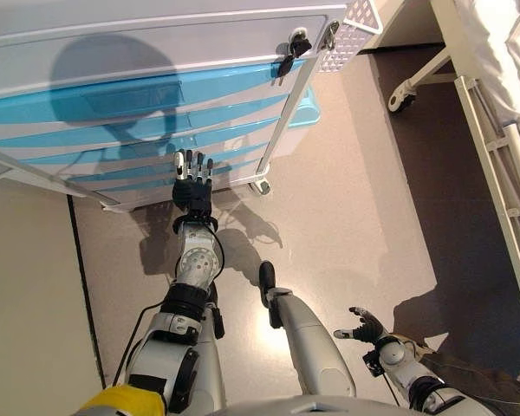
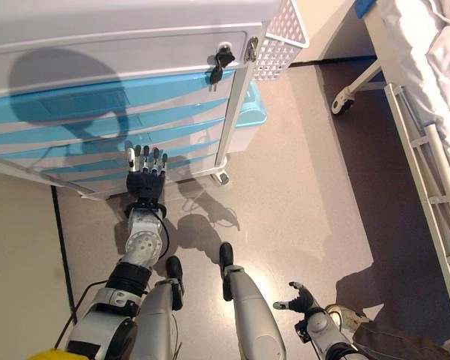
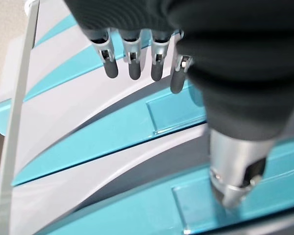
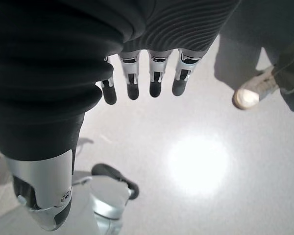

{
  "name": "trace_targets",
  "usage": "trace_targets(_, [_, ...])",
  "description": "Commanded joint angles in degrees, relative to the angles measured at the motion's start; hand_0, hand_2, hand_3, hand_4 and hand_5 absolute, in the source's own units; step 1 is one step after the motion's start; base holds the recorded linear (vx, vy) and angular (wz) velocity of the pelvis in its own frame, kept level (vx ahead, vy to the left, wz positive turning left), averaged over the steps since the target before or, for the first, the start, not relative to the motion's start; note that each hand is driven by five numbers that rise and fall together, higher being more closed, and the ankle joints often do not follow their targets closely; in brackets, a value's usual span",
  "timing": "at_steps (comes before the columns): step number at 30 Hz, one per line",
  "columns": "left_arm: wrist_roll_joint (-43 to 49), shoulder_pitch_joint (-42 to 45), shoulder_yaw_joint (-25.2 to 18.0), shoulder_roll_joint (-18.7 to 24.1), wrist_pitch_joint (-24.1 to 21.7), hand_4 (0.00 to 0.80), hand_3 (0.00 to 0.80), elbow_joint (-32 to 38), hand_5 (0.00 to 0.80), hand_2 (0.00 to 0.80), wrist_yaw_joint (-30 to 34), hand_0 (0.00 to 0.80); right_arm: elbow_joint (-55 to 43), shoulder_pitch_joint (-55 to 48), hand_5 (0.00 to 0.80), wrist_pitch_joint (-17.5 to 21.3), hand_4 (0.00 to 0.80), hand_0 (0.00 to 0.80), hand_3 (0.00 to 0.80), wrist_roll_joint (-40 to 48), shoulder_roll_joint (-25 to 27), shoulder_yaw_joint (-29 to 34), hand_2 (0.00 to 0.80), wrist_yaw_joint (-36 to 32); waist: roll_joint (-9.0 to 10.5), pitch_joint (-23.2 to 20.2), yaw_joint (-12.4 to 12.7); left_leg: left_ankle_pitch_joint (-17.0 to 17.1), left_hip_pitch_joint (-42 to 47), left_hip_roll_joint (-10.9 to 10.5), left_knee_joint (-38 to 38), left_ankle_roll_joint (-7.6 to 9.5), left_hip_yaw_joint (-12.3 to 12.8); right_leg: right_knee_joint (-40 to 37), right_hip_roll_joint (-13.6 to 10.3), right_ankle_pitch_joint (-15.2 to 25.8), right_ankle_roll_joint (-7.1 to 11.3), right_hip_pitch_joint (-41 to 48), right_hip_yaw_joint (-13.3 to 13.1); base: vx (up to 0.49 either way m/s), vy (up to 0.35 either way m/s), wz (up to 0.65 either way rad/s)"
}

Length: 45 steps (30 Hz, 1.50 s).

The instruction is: Open the drawer and pick up the medicine

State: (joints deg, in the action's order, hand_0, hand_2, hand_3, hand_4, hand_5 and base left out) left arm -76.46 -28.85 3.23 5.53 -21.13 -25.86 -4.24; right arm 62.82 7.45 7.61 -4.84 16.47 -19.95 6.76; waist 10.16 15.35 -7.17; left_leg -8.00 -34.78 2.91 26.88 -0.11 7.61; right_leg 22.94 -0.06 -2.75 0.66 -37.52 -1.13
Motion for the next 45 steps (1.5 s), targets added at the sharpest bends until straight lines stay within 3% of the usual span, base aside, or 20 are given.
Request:
trace_targets(1, [0.42, -6.08, -1.10, 1.67, -3.36, 0.000, 0.000, 2.41, 0.000, 0.000, 1.58, 0.000, 0.72, -2.49, 0.000, 1.59, 0.000, 0.000, 0.000, 1.86, 2.04, -1.96, 0.000, -0.27, -1.79, -3.75, -0.01, -4.22, -1.74, -1.90, 2.99, 3.44, -0.54, 0.28, 1.27, 0.94, 2.39, -0.06, 0.61, 0.004, -0.017, -0.03])
trace_targets(23, [0.48, -4.92, -6.53, 5.54, -4.95, 0.000, 0.000, 1.52, 0.000, 0.000, 2.63, 0.000, 2.49, -2.51, 0.000, 2.44, 0.000, 0.000, 0.000, 0.92, 2.82, -1.31, 0.000, -1.28, -2.21, -5.82, 0.60, -3.48, -2.99, -2.10, 1.29, 3.12, -2.08, -0.90, 1.17, 1.52, 2.43, -1.05, 1.85, 0.000, 0.000, 0.00])
trace_targets(40, [-0.09, -3.68, -8.40, 6.90, -5.99, 0.000, 0.000, 1.92, 0.000, 0.000, 2.77, 0.000, 2.67, -1.53, 0.000, 2.42, 0.000, 0.000, 0.000, 0.40, 3.09, -1.35, 0.000, -1.26, -1.68, -3.81, 2.14, -1.09, -1.11, -2.84, -2.54, 2.46, -3.21, -3.60, 0.16, 3.27, 2.58, 1.11, 3.31, -0.012, -0.005, 0.05])
trace_targets(45, [2.78, -2.70, -7.67, 7.91, -4.05, 0.000, 0.000, -1.06, 0.000, 0.000, 2.29, 0.000, 2.78, -0.66, 0.000, 2.43, 0.000, 0.000, 0.000, 0.56, 3.47, -1.29, 0.000, -0.88, -1.97, -2.55, 2.63, -0.27, -0.67, -3.09, -3.38, 2.28, -3.34, -4.18, -0.20, 3.66, 2.51, 1.66, 3.58, -0.030, 0.001, 0.07])
